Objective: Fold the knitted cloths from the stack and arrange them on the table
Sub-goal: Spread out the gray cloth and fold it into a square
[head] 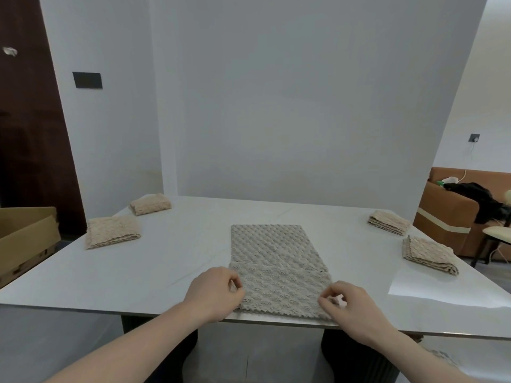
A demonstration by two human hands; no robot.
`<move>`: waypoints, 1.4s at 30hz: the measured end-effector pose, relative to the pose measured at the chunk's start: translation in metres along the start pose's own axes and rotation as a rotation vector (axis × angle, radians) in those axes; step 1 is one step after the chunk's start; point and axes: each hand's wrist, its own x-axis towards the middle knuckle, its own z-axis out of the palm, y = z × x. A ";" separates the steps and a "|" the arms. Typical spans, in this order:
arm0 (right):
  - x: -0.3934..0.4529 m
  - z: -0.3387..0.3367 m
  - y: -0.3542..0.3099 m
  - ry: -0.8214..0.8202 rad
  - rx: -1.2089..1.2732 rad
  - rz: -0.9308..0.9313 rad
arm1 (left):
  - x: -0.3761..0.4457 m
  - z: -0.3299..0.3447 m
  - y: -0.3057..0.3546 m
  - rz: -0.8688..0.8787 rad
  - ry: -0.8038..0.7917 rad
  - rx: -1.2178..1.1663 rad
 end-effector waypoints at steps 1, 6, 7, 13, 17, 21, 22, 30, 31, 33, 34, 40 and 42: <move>0.005 0.002 -0.002 0.030 0.027 0.011 | 0.003 0.002 0.007 0.035 0.014 -0.014; 0.027 0.024 -0.010 -0.035 -0.107 0.070 | 0.022 0.032 0.035 0.239 -0.104 0.080; 0.029 0.030 -0.012 -0.084 -0.154 0.098 | 0.025 0.038 0.039 0.248 -0.129 0.110; 0.033 0.060 -0.010 -0.263 -0.367 0.187 | 0.038 0.073 0.038 0.148 -0.267 0.205; 0.042 0.060 -0.001 -0.287 -0.400 0.173 | 0.046 0.082 0.028 0.117 -0.280 0.254; 0.056 0.059 0.006 -0.310 -0.426 0.143 | 0.056 0.083 0.031 0.101 -0.281 0.252; 0.060 0.061 0.008 -0.309 -0.427 0.138 | 0.060 0.084 0.030 0.094 -0.280 0.254; 0.069 0.065 0.015 -0.267 -0.400 0.129 | 0.070 0.094 0.030 0.075 -0.220 0.228; 0.068 0.065 0.015 -0.260 -0.393 0.128 | 0.069 0.094 0.029 0.078 -0.218 0.228; 0.067 0.065 0.014 -0.253 -0.384 0.127 | 0.069 0.092 0.028 0.087 -0.231 0.224; 0.066 0.064 0.014 -0.254 -0.382 0.127 | 0.070 0.090 0.027 0.091 -0.240 0.226; 0.064 0.062 0.013 -0.259 -0.389 0.119 | 0.067 0.069 -0.012 0.022 -0.231 0.233; 0.063 0.061 0.013 -0.255 -0.379 0.120 | 0.064 0.063 -0.032 -0.040 -0.226 0.211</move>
